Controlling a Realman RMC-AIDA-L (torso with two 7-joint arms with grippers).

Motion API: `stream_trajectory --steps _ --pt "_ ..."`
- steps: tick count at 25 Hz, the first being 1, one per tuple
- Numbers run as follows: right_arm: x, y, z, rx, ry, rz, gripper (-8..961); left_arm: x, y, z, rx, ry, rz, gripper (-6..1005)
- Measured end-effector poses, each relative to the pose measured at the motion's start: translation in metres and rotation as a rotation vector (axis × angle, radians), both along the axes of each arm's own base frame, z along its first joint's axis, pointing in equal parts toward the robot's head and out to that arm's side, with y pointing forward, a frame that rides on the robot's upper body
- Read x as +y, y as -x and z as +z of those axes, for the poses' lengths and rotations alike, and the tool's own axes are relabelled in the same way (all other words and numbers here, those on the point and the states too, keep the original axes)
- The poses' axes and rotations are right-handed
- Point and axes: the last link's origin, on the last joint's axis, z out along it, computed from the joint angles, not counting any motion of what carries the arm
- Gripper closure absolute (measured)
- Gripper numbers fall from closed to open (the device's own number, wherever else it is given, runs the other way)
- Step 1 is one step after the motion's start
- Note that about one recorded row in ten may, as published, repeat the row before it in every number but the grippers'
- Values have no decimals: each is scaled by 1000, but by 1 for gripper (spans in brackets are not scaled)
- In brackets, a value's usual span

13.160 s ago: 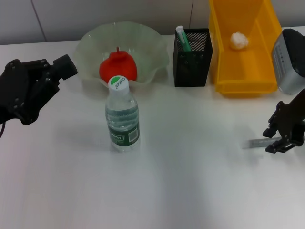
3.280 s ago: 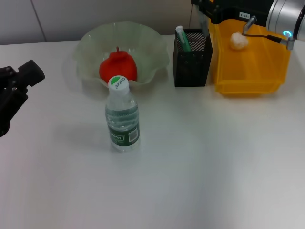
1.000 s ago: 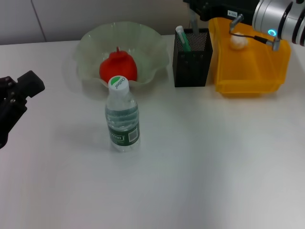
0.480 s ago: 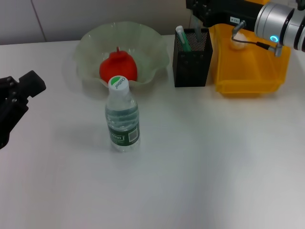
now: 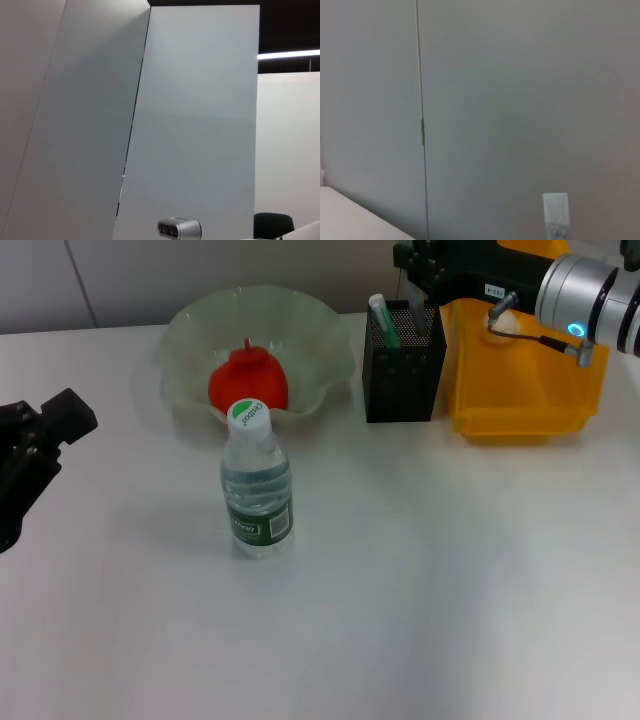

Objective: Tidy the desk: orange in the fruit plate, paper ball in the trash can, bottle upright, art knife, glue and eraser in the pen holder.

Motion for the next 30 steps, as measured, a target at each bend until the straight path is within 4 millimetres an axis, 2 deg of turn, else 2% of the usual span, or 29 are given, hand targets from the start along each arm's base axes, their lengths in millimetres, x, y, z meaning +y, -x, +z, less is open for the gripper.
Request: stream_trajectory --steps 30 --pt "0 -5 -5 16 80 -92 771 0 1 1 3 -20 1 977"
